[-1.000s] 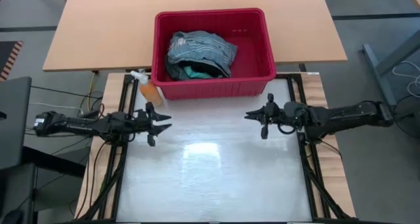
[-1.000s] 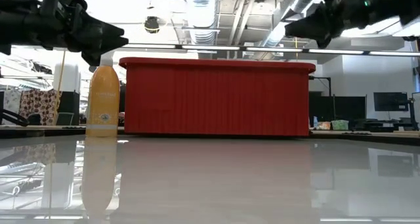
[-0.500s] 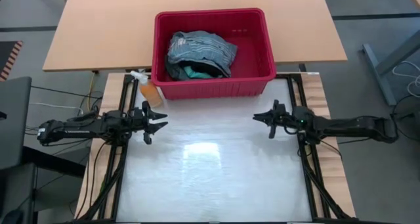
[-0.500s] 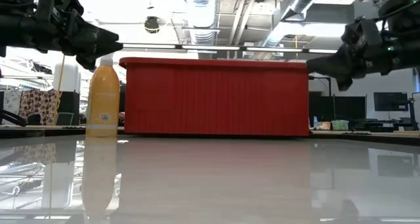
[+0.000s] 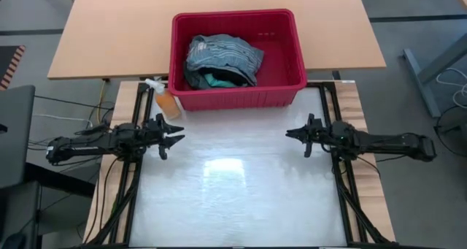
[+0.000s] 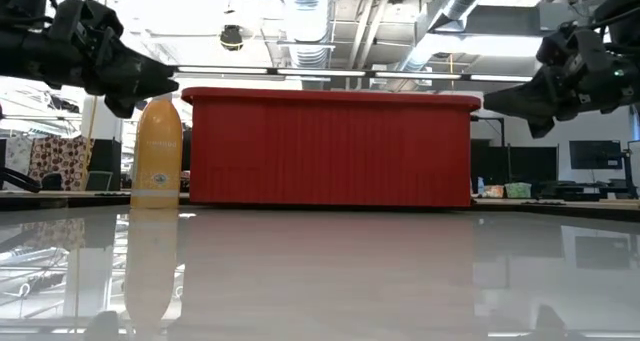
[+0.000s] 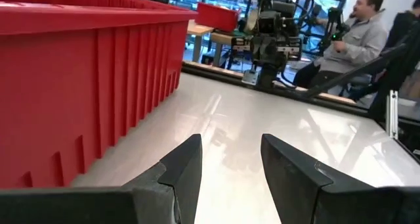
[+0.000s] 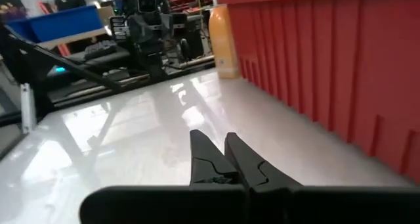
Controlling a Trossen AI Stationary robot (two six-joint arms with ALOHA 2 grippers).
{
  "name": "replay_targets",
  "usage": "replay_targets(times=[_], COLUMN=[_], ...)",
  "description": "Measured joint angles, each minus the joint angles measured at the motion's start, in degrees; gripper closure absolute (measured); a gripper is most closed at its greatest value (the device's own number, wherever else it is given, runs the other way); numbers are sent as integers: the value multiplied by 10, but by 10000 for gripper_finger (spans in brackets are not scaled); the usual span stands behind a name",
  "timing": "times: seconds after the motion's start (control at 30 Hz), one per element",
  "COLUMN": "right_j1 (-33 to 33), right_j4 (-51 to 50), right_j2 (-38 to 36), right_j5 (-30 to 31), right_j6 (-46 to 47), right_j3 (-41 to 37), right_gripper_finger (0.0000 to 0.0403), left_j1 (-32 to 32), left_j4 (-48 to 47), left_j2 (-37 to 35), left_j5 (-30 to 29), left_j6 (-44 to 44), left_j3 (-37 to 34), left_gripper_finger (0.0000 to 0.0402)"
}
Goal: Fold Laundry from Bin
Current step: Return to Home Position
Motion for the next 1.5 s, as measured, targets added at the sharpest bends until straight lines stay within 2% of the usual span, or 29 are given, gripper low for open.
replay_targets(times=[0.27, 0.5, 0.7, 1.5], right_j1=[37, 45, 45, 45], right_j4=[-34, -44, -53, -53], right_j2=[-42, -43, -43, -43], right_j5=[17, 25, 25, 25], right_j6=[-40, -26, -26, -25], right_j3=[0, 0, 0, -1], right_gripper_finger=[403, 403, 403, 403], left_j1=[0, 0, 0, 0], left_j4=[-5, -5, -18, -18], left_j2=[-60, -66, -65, -65], left_j5=[2, 50, 15, 14], left_j6=[-8, 32, 15, 3], left_j3=[-27, -27, -27, -29], left_gripper_finger=[255, 255, 255, 255])
